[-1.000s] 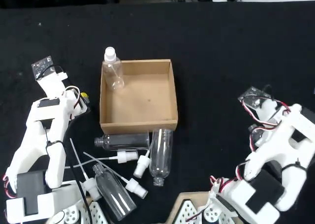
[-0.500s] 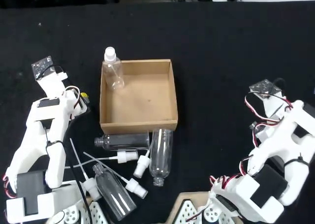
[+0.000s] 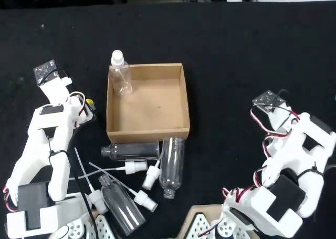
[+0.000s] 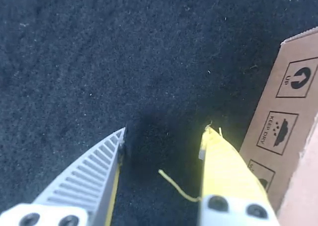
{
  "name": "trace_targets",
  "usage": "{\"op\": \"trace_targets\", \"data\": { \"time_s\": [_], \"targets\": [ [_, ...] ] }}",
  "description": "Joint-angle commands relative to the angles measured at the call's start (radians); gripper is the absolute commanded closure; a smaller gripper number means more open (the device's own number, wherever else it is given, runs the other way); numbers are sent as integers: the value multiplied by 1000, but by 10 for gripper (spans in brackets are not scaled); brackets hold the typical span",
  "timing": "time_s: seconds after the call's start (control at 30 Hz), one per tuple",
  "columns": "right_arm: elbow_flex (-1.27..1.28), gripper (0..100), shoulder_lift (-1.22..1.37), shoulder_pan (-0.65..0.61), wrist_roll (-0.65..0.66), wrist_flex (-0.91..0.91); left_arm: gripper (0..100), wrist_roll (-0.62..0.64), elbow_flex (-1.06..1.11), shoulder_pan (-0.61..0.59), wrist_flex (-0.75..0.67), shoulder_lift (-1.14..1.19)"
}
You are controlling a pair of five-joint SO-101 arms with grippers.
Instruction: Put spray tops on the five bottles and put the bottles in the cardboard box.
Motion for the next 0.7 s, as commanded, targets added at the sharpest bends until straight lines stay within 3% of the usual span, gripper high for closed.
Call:
{"op": "trace_targets", "data": {
  "time_s": [0.0, 0.23, 0.33, 0.43, 0.67],
  "targets": [
    [2, 698, 8, -23, 9, -21, 787, 0, -7, 1, -17, -5],
    [-68, 737, 150, -6, 5, -14, 787, 0, -7, 1, -17, -5],
    [-111, 848, 159, 11, -6, -12, 787, 0, -8, 1, -17, -5],
    [-160, 995, 131, 25, -117, -11, 787, 0, -10, 1, -17, -5],
    [-278, 988, -30, -40, -253, 265, 787, 0, -12, 1, -15, -6]
  ]
}}
